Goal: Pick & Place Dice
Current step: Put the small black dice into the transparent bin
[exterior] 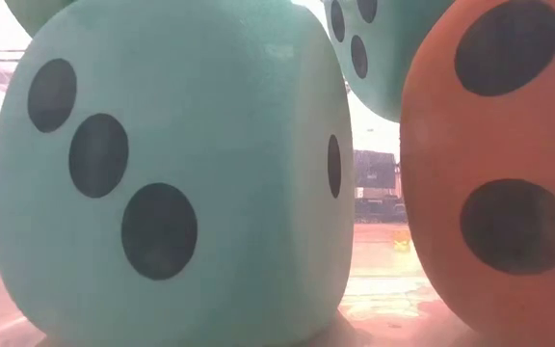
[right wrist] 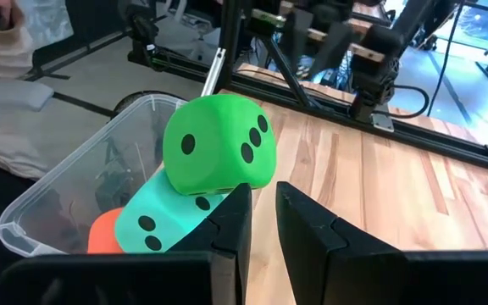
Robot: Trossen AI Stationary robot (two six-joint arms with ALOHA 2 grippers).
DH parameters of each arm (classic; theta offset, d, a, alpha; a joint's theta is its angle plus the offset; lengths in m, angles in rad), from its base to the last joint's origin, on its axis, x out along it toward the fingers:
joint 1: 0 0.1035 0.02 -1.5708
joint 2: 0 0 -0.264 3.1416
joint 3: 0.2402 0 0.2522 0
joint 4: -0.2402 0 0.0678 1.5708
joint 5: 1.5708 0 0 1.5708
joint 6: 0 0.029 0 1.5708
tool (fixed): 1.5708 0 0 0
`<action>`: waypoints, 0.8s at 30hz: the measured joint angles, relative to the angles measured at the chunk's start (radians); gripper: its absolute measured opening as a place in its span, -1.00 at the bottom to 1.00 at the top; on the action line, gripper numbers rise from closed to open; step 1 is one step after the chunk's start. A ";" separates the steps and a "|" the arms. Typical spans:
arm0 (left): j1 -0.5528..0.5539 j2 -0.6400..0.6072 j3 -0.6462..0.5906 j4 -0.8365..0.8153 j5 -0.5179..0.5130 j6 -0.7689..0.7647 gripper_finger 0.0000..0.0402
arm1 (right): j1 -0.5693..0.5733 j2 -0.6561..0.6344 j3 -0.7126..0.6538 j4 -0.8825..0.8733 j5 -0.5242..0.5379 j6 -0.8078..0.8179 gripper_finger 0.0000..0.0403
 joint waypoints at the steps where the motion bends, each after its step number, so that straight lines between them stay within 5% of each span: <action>1: 0.000 0.025 0.021 -0.004 0.012 0.005 -0.73 | 0.000 0.000 -0.001 0.001 0.000 0.001 -0.74; 14: -0.015 0.301 0.362 -0.216 0.287 0.109 -0.72 | 0.000 0.000 -0.009 0.001 0.000 -0.005 -0.73; 24: -0.019 0.383 0.415 -0.233 0.387 0.131 -0.71 | 0.000 0.000 -0.025 0.004 0.000 -0.005 -0.70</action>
